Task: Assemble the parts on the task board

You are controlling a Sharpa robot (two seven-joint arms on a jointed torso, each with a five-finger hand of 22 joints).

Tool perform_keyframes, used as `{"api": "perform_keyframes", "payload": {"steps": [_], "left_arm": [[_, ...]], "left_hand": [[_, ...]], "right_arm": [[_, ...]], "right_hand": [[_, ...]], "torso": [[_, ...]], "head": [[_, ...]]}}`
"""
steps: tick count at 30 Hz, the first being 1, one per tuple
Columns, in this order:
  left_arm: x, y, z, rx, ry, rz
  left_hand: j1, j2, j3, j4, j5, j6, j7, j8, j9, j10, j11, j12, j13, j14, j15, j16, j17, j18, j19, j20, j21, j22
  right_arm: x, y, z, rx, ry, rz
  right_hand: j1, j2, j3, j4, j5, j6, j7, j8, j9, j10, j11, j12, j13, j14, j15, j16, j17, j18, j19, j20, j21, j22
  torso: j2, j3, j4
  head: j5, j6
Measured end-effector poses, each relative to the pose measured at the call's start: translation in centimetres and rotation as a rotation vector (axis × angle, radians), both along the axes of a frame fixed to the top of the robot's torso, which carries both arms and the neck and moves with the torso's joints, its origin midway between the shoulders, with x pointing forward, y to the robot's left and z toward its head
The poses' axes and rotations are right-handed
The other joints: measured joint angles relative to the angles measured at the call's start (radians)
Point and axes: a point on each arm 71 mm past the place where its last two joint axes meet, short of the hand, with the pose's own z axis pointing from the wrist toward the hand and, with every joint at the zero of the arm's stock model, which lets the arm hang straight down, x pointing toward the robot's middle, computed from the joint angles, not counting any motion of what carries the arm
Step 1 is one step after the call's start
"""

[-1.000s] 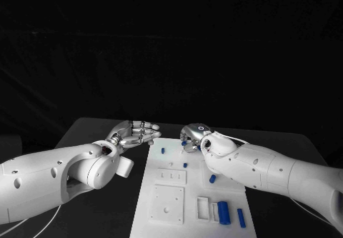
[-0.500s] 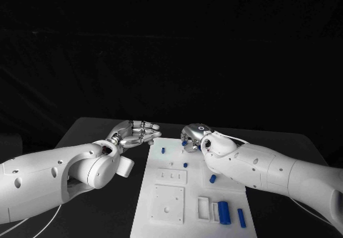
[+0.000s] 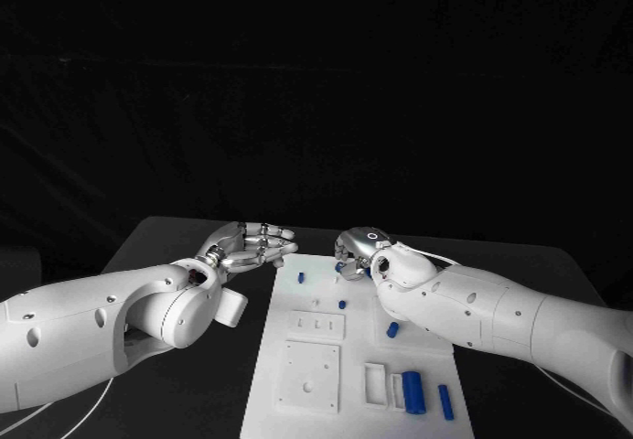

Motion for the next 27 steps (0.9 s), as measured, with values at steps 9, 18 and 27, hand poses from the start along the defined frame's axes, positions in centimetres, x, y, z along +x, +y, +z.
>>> {"api": "perform_keyframes", "payload": {"steps": [9,18,27], "left_arm": [[0.0,0.1,0.0,0.000,0.000,0.001],[0.2,0.4,0.0,0.002,-0.001,0.010],[0.3,1.4,0.0,0.006,-0.002,0.031]], "left_hand": [[0.000,0.000,0.000,0.000,0.000,0.000,0.000,0.000,0.000,0.000,0.000,-0.004,0.000,0.000,0.000,0.000,0.000,0.000,0.000,0.000,0.000,0.000],[0.000,0.000,0.000,0.000,0.000,0.000,0.000,0.000,0.000,0.000,0.000,-0.004,0.001,0.000,0.000,0.000,0.000,0.000,0.000,0.000,0.000,0.000],[0.000,0.000,0.000,0.000,0.000,0.000,0.000,0.000,0.003,0.020,-0.001,0.000,0.009,0.004,-0.004,-0.004,-0.001,0.000,0.000,0.000,0.000,-0.001]], "right_arm": [[0.0,0.0,0.1,0.007,-0.004,-0.002],[-0.8,-0.9,0.2,0.036,-0.004,0.011],[-1.4,-4.2,3.7,0.156,0.000,0.007]], "right_hand": [[-0.008,-0.008,-0.007,0.000,0.000,-0.010,0.009,-0.004,-0.005,-0.015,0.007,-0.005,-0.007,0.000,0.000,0.000,-0.002,0.000,0.000,0.000,0.000,0.000],[-0.004,-0.012,-0.010,0.003,0.012,-0.012,0.008,-0.004,-0.007,-0.015,0.007,-0.005,-0.010,0.000,0.000,0.004,-0.003,0.000,0.000,0.000,0.000,0.000],[-0.058,-0.024,-0.134,-0.011,0.085,-0.037,0.016,-0.009,-0.005,0.026,-0.015,0.032,0.017,0.000,-0.004,0.004,-0.011,0.000,0.003,-0.002,0.000,0.000]], "torso": [[0.000,0.0002,0.0000],[0.000,0.0001,-0.0002],[-0.002,0.0007,-0.0045]], "head": [[0.001,-0.001],[0.002,0.000],[-0.005,0.021]]}}
